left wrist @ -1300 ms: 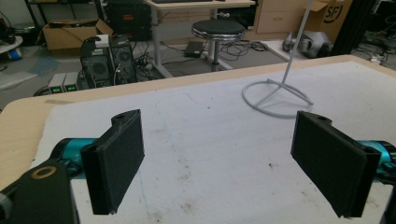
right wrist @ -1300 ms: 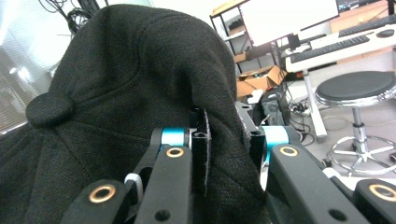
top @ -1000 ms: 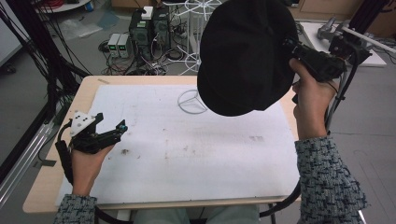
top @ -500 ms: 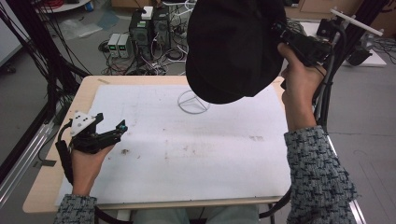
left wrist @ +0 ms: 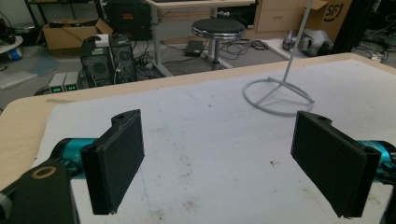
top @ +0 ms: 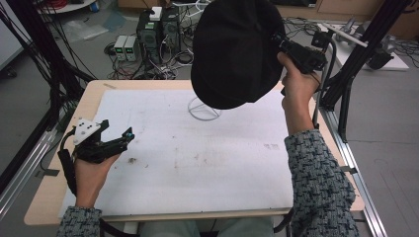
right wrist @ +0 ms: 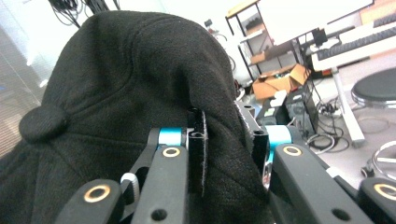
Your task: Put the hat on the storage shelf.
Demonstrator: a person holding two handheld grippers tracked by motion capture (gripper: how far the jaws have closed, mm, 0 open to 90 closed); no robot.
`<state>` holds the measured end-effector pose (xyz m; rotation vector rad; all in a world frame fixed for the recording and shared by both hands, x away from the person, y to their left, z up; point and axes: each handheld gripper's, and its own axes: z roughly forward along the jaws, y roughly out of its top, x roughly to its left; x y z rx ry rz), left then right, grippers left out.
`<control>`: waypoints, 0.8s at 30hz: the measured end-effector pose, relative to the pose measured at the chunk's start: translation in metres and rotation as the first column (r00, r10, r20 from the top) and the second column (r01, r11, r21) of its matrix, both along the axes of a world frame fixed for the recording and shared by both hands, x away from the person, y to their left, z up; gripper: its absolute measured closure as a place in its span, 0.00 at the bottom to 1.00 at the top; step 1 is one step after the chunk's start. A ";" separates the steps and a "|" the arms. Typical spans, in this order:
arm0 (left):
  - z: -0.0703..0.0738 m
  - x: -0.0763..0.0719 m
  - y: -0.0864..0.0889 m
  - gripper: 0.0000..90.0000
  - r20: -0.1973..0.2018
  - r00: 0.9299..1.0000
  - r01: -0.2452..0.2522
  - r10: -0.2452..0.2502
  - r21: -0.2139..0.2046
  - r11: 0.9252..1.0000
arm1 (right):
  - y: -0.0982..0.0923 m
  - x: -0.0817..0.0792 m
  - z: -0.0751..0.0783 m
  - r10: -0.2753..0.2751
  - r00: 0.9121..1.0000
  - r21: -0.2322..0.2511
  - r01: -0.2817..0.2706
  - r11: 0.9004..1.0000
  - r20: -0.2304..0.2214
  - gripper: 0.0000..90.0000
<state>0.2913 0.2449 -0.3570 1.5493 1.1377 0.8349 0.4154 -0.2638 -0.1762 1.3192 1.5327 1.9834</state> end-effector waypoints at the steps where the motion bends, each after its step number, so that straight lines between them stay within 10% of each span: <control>1: 0.000 0.000 0.000 0.19 0.004 1.000 0.000 0.000 -0.003 1.000 | 0.001 0.002 -0.004 -0.005 1.000 -0.007 0.004 1.000 -0.005 0.85; 24: 0.001 0.000 -0.001 0.19 0.007 1.000 0.007 -0.007 0.001 1.000 | 0.016 0.018 -0.031 0.022 0.998 -0.033 -0.024 0.999 -0.051 0.62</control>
